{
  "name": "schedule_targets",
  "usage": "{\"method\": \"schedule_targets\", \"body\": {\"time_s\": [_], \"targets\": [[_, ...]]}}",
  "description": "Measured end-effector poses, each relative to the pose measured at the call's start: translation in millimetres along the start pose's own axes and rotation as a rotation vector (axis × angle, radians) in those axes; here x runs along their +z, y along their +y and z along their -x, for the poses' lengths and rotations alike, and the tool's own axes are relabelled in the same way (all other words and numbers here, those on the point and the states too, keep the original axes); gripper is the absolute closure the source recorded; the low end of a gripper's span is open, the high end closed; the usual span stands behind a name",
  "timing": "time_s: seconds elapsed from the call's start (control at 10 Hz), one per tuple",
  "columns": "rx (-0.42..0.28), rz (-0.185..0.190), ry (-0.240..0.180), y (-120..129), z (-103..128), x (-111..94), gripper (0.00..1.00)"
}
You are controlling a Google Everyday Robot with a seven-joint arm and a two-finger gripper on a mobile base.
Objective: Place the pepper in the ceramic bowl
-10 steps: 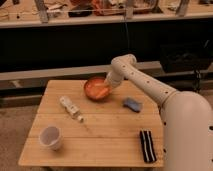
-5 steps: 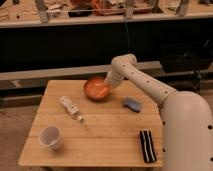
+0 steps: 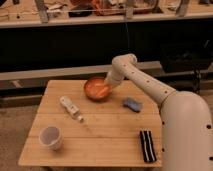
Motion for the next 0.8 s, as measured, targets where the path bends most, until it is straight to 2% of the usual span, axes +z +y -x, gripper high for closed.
{"method": "schedule_targets", "body": {"time_s": [0.8], "targets": [[0.013,-0.01,-0.005,-1.7,-5.5,1.9,1.0]]}}
